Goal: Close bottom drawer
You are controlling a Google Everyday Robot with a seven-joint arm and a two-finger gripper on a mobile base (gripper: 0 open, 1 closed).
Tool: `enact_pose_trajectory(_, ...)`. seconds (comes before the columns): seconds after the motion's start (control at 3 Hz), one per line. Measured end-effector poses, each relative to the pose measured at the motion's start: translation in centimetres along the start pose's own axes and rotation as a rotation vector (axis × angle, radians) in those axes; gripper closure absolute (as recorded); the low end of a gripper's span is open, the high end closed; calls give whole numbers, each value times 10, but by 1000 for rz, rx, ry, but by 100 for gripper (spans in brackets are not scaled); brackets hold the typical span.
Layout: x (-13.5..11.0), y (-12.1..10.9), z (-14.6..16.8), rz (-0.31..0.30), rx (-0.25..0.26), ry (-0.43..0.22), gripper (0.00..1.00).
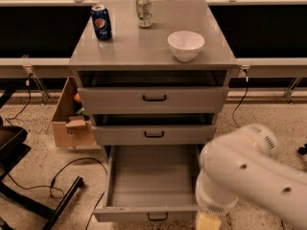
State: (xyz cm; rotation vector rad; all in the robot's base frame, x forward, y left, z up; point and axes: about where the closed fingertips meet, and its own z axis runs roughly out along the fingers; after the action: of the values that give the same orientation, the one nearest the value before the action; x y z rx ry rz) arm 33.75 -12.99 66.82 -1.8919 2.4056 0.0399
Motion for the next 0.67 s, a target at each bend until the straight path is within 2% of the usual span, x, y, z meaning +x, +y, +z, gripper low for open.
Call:
enact_pose_trajectory(0.33,30,30,33,40,-64,71,0)
enact_pose_trajectory(0.67,30,30,33,40,-64,71,0)
